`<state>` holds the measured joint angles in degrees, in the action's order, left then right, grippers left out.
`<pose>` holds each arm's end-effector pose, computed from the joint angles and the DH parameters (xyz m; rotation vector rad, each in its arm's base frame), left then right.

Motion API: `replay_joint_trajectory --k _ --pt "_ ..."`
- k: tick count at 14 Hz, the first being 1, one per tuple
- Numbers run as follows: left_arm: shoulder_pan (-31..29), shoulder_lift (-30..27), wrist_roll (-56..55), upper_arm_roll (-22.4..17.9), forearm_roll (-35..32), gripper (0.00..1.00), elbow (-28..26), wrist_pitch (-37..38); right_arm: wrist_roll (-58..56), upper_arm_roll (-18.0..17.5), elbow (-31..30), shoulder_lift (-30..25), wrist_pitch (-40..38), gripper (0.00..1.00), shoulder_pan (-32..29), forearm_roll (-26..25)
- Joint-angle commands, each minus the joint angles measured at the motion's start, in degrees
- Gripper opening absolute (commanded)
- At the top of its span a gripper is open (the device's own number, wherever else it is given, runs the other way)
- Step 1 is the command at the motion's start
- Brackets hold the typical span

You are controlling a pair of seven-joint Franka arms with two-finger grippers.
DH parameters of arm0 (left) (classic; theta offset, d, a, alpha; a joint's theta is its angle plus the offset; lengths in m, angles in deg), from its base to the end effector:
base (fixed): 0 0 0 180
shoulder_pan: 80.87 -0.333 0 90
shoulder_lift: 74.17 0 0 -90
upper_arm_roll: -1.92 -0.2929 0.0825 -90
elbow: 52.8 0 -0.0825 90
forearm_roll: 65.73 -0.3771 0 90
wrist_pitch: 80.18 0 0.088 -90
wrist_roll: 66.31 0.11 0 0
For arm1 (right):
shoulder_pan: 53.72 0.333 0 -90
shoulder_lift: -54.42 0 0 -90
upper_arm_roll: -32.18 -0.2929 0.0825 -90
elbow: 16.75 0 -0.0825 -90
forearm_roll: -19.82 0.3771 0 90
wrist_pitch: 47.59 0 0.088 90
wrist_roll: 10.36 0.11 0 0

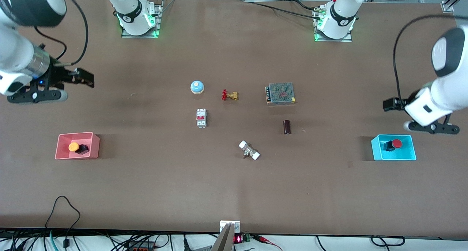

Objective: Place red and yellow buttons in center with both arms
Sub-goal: 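Move the right gripper to the pink bin while the left gripper reaches the cyan bin, then grasp the yellow button with the right gripper while the left gripper grasps the red button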

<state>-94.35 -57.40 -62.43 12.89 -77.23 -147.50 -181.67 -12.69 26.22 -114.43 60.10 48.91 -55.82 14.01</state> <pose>0.6106 0.0538 0.4085 -3.0002 0.1160 0.2633 0.5708 0.0265 0.4904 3.0391 0.1912 -0.1797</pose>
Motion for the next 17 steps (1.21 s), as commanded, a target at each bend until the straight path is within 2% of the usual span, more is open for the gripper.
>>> replay_joint_trajectory --k 1,3,5,7,11,12,16,17 --pt "-4.78 6.93 3.32 0.02 -1.42 1.0 0.83 -7.1 -2.15 -0.54 -1.37 3.01 5.17 1.0 -2.73 -2.37" --pt "-6.11 11.24 4.12 -0.07 -1.42 1.0 0.13 -16.15 -3.64 -0.54 -1.28 6.87 11.93 1.0 -6.06 -2.46" --pt "-6.56 14.15 4.21 -0.07 -1.6 1.0 -0.05 -20.92 -11.18 -0.45 -1.28 10.83 19.92 1.0 -8.61 -2.46" --pt "-6.82 16.35 4.3 -0.16 -2.91 1.0 -0.39 -25.22 -12.97 -0.45 -1.11 14.34 25.99 1.0 -10.03 -2.63" --pt "-8.75 16.71 5.26 -0.33 -4.58 1.0 -9.25 -38.82 -17.01 -0.45 -1.11 21.38 38.65 1.0 -12.75 -3.43" --pt "-9.45 17.06 6.4 -0.34 -4.67 1.0 -10.06 -41.13 -16.93 -0.45 -1.02 22.52 40.42 1.0 -13.11 -3.25" --pt "-10.42 18.03 7.9 -0.25 -4.67 1.0 -10.24 -42.2 -15.87 0.25 -0.76 25.96 44.64 1.0 -13.37 -2.46" --pt "-10.42 18.12 7.73 -0.25 -4.67 0.94 -10.24 -42.2 -15.78 0.42 -0.76 26.48 44.83 1.0 -13.29 -2.2"
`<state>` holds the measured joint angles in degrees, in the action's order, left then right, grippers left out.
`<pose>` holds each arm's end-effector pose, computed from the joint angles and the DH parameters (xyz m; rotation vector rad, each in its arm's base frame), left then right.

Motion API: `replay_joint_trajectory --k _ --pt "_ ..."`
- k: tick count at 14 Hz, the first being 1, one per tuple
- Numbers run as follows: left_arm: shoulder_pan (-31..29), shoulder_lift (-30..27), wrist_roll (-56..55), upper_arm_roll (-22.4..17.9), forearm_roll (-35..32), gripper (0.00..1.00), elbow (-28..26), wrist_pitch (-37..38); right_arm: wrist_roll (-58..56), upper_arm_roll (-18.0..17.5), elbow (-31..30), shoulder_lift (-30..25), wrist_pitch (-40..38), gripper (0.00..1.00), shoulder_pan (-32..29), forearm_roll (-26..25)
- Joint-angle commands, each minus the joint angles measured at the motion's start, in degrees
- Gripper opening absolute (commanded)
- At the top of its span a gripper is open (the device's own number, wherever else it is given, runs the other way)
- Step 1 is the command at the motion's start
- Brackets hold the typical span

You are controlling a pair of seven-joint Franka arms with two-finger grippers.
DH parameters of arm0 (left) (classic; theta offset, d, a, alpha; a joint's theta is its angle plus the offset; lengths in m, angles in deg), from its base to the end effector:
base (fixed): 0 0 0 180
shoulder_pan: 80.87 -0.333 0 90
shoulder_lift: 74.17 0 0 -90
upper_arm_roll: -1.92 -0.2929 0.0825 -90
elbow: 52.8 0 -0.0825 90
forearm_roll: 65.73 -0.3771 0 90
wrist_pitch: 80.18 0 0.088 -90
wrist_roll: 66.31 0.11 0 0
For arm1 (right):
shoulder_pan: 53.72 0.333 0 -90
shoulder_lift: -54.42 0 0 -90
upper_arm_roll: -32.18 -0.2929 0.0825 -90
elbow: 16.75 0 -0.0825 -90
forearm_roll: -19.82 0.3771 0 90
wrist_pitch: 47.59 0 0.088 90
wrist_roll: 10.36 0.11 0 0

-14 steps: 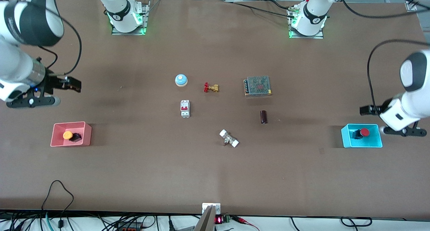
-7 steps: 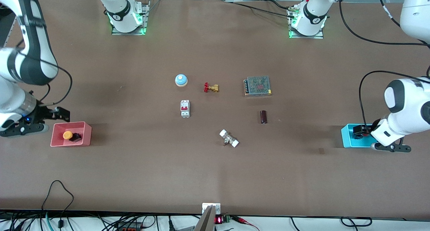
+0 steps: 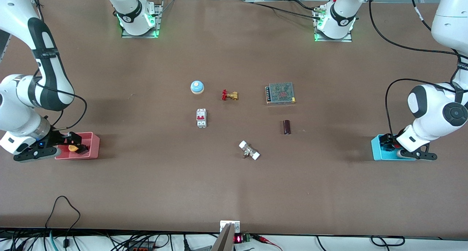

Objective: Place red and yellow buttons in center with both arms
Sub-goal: 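Grasp the yellow button with the right gripper while the left gripper grasps the red button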

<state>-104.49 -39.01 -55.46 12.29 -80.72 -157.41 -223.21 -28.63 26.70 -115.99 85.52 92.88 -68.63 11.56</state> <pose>0.6199 0.1510 0.1912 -3.0585 0.1927 -0.0906 0.6588 -0.1158 0.2686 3.0148 0.3622 0.2474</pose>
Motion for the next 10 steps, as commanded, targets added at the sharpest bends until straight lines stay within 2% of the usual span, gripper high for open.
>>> replay_joint_trajectory --k 1,3,5,7,10 --pt "-0.37 -0.1 0.14 0.35 -1.09 0.78 -0.34 -0.49 0.16 -0.05 0.72 1.51 0.86 1.0 -0.56 0.87" --pt "-0.46 -0.18 1.09 0.35 -1.09 0.41 0.19 -0.14 0.08 0.3 0.81 2.56 1.38 1.0 -1.09 2.27" --pt "-0.55 -0.62 0.84 0.44 -1.09 0.16 0.28 0.21 0.16 0.3 0.81 3.7 2.96 1.0 -1.17 2.28" --pt "-0.55 -1.06 0.84 0.44 -1.18 0.15 1.15 1.79 0.16 0.3 0.81 4.84 4.89 1.0 -1.17 2.28" --pt "-0.2 -3.51 0.84 1.14 -1.18 0.16 5.71 11.86 0.16 0.3 0.81 5.38 5.34 1.0 -1.17 2.28"
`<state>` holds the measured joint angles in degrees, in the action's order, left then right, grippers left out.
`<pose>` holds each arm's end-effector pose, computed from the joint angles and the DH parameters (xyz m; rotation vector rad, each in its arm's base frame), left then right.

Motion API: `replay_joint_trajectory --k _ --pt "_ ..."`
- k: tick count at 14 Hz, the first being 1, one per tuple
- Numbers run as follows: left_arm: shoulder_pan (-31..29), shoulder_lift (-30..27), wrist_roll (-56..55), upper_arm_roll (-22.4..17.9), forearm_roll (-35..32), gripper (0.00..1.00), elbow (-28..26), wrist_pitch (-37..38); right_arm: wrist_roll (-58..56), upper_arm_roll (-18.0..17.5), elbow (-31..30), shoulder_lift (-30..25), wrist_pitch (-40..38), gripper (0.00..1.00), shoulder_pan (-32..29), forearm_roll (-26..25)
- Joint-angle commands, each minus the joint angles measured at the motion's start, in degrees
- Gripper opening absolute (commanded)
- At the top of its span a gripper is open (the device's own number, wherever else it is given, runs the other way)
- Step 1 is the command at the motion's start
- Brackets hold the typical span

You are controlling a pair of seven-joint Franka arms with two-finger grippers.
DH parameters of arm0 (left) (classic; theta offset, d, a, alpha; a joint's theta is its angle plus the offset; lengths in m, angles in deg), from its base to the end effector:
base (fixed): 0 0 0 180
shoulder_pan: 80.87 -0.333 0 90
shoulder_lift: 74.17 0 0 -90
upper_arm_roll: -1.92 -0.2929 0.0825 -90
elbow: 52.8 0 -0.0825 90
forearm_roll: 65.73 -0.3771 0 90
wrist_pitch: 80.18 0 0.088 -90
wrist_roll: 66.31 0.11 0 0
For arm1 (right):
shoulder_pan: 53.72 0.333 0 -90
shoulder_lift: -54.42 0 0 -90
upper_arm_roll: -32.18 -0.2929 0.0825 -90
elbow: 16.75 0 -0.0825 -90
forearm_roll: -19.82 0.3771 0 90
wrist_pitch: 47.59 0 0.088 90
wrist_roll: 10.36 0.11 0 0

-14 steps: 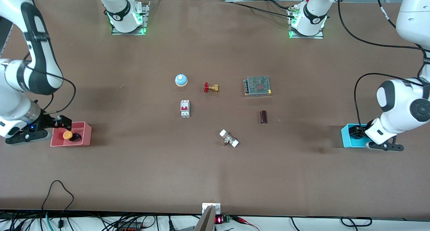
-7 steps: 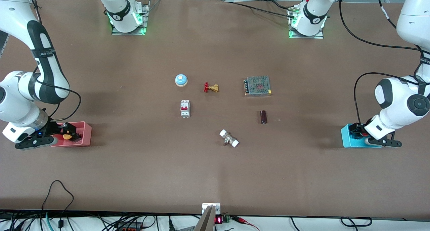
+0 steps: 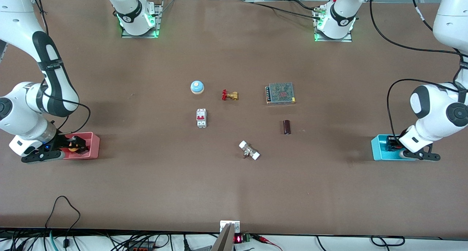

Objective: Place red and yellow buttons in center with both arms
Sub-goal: 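Lift the red button with the left gripper toward the table center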

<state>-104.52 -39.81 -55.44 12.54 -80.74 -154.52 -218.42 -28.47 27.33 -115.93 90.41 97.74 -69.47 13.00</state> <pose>0.6287 0.1558 0.2130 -3.0503 0.1820 -0.0568 0.6566 -0.1305 0.2208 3.0435 0.3009 0.2575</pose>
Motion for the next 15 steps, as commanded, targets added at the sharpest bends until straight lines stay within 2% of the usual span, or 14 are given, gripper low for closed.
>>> replay_joint_trajectory --k 1,3,5,7,8,10,15 --pt "0.35 -3.51 0.82 1.32 -1.17 0.16 4.93 11.55 0.01 -0.25 0.75 0.66 0.48 1.0 -0.34 0.93" --pt "0.44 -4.65 0.82 4.82 -1.08 0.17 7.93 19.81 -0.34 -0.24 0.75 1.02 0.57 1.0 -0.34 0.84" --pt "0.36 -5.8 0.03 9.83 -0.99 0.17 8.03 27.55 -0.61 -0.24 0.75 1.02 0.48 1.0 -0.34 0.75" --pt "0.44 -5.8 -2.5 15.19 -0.82 0.15 7.07 31.62 -0.87 -0.24 0.75 1.1 0.39 0.93 -0.34 0.75" --pt "0.62 -5.71 -6.0 16.95 -0.82 0.14 6.28 31.89 -0.96 -0.24 0.75 1.1 0.39 0.85 -0.34 0.75" --pt "1.93 -5.36 -13.83 19.43 -1.08 0.14 1.82 30.41 -1.48 -0.24 0.75 1.02 0.3 0.58 -0.34 0.4" --pt "5.79 -5.71 -29.57 20.58 -1.17 0.15 -9.89 17.15 -1.75 -0.24 0.75 1.02 0.13 0.31 -0.34 0.23"
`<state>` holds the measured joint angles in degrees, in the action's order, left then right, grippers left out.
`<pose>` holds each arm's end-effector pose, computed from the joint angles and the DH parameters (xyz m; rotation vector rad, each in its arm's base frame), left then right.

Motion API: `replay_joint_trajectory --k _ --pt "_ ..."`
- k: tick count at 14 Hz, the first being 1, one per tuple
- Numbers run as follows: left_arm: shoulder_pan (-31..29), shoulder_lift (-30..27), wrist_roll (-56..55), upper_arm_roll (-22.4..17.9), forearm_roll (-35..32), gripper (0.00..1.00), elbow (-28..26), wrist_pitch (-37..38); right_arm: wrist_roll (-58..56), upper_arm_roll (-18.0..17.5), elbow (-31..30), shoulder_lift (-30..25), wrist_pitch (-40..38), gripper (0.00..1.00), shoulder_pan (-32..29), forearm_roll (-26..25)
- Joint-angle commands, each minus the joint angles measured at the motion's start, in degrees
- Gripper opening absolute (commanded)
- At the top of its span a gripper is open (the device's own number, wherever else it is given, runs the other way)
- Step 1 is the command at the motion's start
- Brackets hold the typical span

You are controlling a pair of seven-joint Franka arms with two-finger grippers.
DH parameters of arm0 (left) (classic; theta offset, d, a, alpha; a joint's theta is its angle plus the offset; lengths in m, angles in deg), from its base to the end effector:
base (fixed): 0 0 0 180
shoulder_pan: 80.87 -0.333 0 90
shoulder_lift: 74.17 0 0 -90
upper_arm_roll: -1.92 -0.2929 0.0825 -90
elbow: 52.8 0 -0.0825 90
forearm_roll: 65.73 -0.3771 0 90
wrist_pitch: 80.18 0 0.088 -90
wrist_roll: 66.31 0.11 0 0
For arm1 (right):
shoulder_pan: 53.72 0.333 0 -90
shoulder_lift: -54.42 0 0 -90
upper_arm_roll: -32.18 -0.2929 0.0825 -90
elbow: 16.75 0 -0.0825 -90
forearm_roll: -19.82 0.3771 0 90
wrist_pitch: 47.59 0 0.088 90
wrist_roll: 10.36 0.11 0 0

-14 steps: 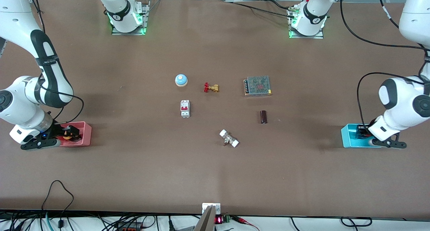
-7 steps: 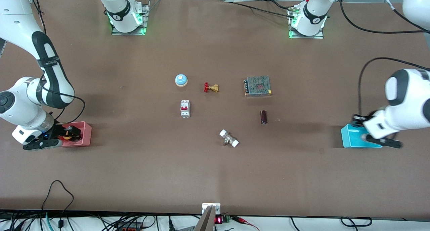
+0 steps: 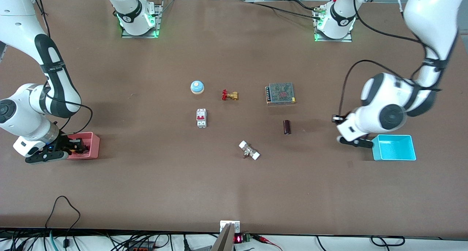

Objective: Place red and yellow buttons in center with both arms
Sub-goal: 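Lift the red button with the left gripper toward the table center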

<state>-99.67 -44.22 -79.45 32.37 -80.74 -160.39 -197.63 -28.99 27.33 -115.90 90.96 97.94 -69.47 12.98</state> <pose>0.5793 -0.0961 0.2266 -3.1000 0.1603 0.4174 0.6560 -0.1303 0.2150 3.0443 0.3154 0.2493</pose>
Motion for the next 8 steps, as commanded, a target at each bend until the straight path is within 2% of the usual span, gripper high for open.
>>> replay_joint_trajectory --k 1,3,6,7,8 --pt "2.7 -1.21 -7.84 0.58 -1.17 0.15 -5.34 -5.14 -1.59 -0.25 0.71 0.46 -0.07 0.28 -0.34 0.24" --pt "3.34 -0.95 -9.7 0.4 -1.25 0.16 -6.93 -7.86 -1.68 -0.25 0.71 -0.15 -0.51 0.27 -0.25 0.15" --pt "3.42 -0.33 -9.88 0.23 -1.25 0.2 -7.11 -8.58 -1.16 -0.69 0.71 -3.83 -8.22 0.27 -0.08 0.33" --pt "3.43 -0.16 -9.97 0.23 -1.25 0.28 -7.11 -8.58 -1.15 -0.87 0.71 -5.15 -10.16 0.27 0.01 0.33" --pt "3.43 0.02 -9.97 0.14 -1.25 0.45 -7.11 -8.49 -1.15 -0.87 0.71 -6.03 -12.1 0.27 0.01 0.59"
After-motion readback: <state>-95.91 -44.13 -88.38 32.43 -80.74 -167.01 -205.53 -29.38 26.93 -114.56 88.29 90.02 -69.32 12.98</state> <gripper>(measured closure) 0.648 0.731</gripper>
